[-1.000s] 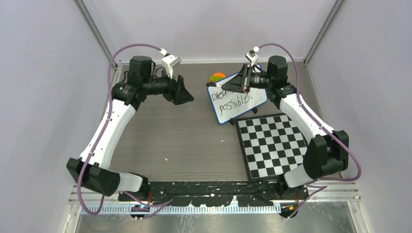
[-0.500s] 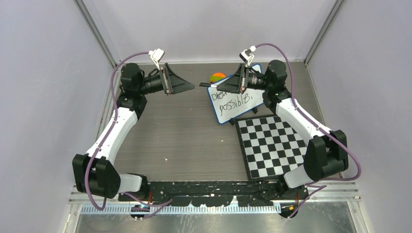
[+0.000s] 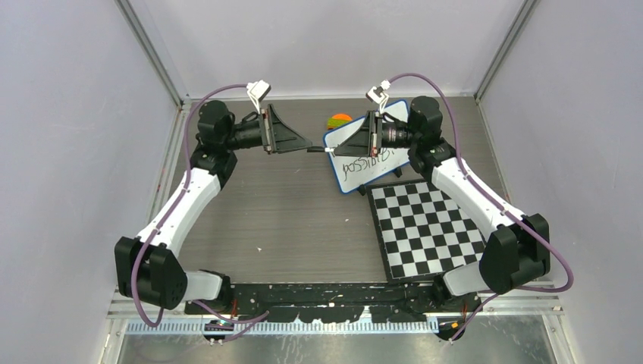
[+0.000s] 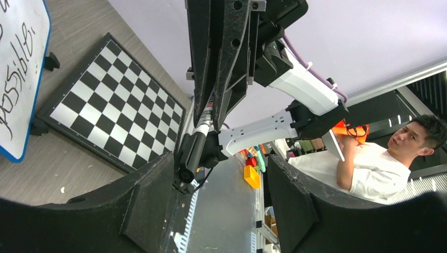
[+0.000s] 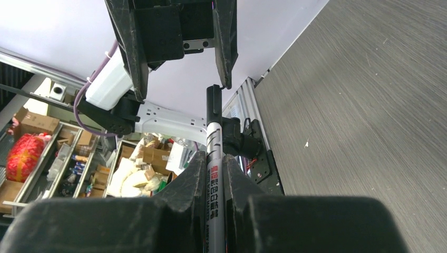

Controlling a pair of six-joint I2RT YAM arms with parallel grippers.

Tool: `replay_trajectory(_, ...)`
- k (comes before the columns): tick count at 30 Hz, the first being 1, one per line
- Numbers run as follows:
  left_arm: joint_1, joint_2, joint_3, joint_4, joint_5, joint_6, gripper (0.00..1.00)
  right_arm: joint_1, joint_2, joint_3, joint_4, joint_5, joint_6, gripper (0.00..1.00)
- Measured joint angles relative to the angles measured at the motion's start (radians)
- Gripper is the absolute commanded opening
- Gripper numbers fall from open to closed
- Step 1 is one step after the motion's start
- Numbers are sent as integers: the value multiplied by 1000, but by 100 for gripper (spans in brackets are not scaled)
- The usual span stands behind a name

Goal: Write a sentence on the whiteboard
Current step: Close the whiteboard marker.

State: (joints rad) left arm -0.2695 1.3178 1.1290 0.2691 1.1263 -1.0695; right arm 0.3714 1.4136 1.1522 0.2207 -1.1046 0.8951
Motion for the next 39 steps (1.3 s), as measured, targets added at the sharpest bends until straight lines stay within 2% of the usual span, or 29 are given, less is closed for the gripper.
replay_trajectory(8, -5, 2, 0, -121, -11, 96, 64, 0, 0, 1, -29, 1, -27, 0)
replay_trajectory(15, -43, 6, 0, -178, -23, 137, 51, 2, 0, 2, -31, 3, -32, 0)
replay_trajectory(18, -71, 16, 0, -131, -13, 106, 41, 8, 0, 2, -35, 1, -34, 0)
replay_trajectory(26, -82, 52, -8, -49, 6, 37, 6, 16, -6, 19, -42, -6, -45, 0)
replay_trajectory(28, -83, 52, -11, -31, 16, 27, 0, 16, -7, 19, -43, -14, -43, 0)
replay_trajectory(39, -109, 57, -24, 33, 39, 26, 0, 22, -9, 21, -44, -46, -19, 0)
